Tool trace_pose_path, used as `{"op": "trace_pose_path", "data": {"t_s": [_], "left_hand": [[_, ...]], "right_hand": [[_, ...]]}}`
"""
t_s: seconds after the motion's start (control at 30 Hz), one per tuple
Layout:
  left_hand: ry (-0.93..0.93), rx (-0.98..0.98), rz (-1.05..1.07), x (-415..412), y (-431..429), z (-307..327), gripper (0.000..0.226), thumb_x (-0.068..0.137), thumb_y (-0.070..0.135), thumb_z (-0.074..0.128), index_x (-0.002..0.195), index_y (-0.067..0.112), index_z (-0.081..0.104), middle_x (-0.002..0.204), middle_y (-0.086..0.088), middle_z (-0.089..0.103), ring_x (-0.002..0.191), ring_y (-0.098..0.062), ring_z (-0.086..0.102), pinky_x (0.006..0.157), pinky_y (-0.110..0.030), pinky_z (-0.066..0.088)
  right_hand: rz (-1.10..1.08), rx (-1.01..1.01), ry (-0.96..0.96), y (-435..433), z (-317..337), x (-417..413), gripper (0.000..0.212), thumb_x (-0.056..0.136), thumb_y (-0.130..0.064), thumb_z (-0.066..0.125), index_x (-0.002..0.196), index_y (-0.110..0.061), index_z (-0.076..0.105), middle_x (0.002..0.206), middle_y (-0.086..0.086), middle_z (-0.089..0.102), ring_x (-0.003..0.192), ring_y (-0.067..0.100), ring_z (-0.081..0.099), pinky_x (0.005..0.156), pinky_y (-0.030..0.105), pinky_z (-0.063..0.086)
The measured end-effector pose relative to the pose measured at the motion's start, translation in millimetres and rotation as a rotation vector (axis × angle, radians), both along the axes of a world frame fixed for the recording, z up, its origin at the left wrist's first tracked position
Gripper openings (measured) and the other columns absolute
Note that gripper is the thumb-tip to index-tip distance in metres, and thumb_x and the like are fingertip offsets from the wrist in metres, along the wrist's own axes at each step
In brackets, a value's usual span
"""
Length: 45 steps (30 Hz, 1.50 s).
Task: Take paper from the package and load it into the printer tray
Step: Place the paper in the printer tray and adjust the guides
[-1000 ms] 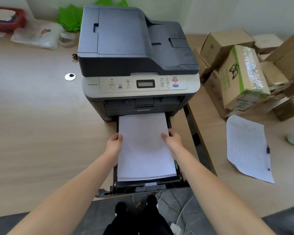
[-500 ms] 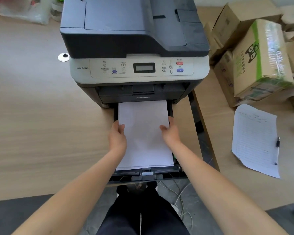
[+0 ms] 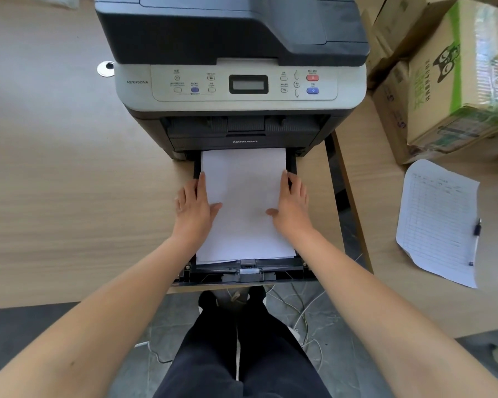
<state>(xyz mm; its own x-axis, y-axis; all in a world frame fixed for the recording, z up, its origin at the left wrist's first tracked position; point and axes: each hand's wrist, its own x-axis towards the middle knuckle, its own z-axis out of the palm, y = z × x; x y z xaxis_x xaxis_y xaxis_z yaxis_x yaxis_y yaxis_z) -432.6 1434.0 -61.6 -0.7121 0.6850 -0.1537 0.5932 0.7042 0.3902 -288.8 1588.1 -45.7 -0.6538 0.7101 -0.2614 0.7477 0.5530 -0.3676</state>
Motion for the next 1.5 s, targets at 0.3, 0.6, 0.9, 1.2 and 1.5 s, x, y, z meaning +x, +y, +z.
{"op": "trace_pose_path", "data": {"t_s": [0.3,0.6,0.9,1.2,1.5], "left_hand": [[-0.54,-0.143,-0.189,2,-57,3,0.147,0.043,0.073,0.077,0.15,0.031,-0.015,0.157,-0.013,-0.011,0.148,-0.03,-0.01,0.12,-0.051,0.009],[-0.364,-0.194,-0.181,7,-46,-1,0.129,0.062,0.05,0.083,0.151,0.032,-0.008,0.155,-0.025,-0.005,0.146,-0.041,-0.001,0.117,-0.05,0.016],[-0.281,-0.299,-0.201,5,-32,11,0.142,0.056,0.052,0.085,0.149,0.031,-0.021,0.152,-0.028,0.004,0.142,-0.044,0.012,0.114,-0.051,0.024],[-0.282,0.031,0.238,-62,-5,70,0.026,0.09,0.009,0.052,0.114,0.003,0.06,0.117,-0.019,0.061,0.1,-0.035,0.058,0.079,-0.033,0.044],[-0.523,-0.075,0.051,-29,-52,33,0.007,0.083,0.007,0.068,0.085,0.008,0.062,0.084,-0.008,0.062,0.081,-0.024,0.057,0.07,-0.029,0.046]], "right_hand": [[0.279,-0.167,-0.258,-1,11,36,0.133,0.054,-0.06,0.083,0.154,-0.03,0.0,0.159,0.008,-0.021,0.147,0.032,-0.02,0.12,0.053,0.002],[0.245,-0.106,-0.236,-12,3,44,0.134,0.056,-0.058,0.084,0.154,-0.031,-0.004,0.159,0.004,-0.026,0.148,0.031,-0.016,0.121,0.049,0.011],[0.219,-0.075,-0.239,-13,3,40,0.128,0.057,-0.056,0.084,0.152,-0.032,0.002,0.16,0.007,-0.004,0.148,0.032,0.0,0.117,0.049,0.025],[-0.216,-0.13,0.031,58,61,28,0.033,0.093,-0.009,0.046,0.125,-0.003,0.056,0.131,0.018,0.051,0.125,0.033,0.042,0.105,0.044,0.041],[-0.197,-0.446,-0.165,30,37,67,0.033,0.093,-0.015,0.057,0.123,-0.004,0.063,0.122,0.012,0.065,0.11,0.027,0.061,0.096,0.037,0.051]]}}
